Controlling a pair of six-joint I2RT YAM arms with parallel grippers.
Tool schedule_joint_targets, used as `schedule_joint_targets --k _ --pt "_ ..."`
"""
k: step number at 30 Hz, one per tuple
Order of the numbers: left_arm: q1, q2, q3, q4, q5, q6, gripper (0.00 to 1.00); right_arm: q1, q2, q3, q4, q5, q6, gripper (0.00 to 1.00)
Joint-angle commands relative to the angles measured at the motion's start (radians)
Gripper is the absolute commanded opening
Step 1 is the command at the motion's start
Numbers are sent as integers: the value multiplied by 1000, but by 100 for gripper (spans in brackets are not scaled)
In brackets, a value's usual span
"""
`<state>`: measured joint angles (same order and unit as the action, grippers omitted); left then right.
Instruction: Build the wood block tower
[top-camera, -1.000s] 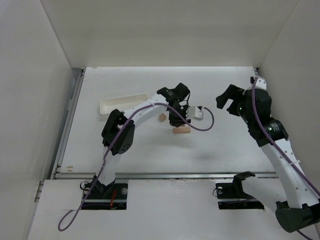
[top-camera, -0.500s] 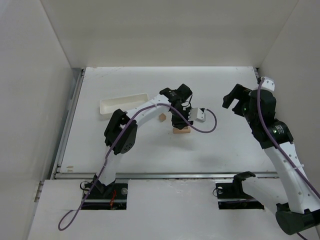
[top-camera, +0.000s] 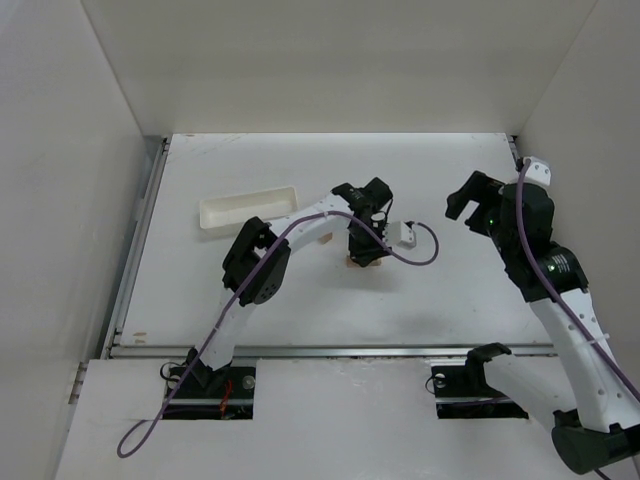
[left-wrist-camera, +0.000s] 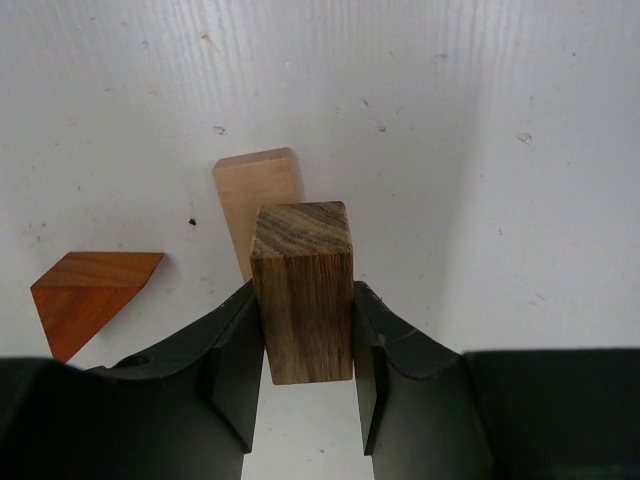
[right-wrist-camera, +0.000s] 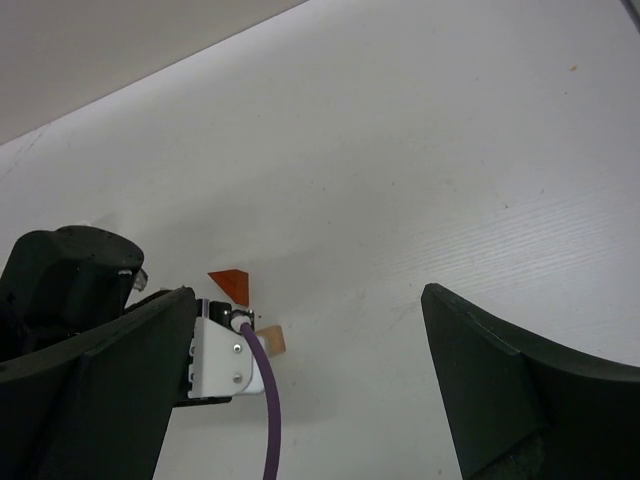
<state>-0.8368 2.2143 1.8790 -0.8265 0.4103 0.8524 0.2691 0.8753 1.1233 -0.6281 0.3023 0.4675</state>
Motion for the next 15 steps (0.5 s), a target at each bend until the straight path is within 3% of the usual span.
schedule_joint_targets --k 1,7,15 --pt "1 -44 51 4 -10 -116 0 -4 -27 -7 21 -15 -10 100" --pt "-8 -53 42 4 -56 -151 0 -4 37 -54 2 -87 11 100" --pt "-18 -44 23 4 -110 -81 0 -4 47 -63 38 -135 31 100"
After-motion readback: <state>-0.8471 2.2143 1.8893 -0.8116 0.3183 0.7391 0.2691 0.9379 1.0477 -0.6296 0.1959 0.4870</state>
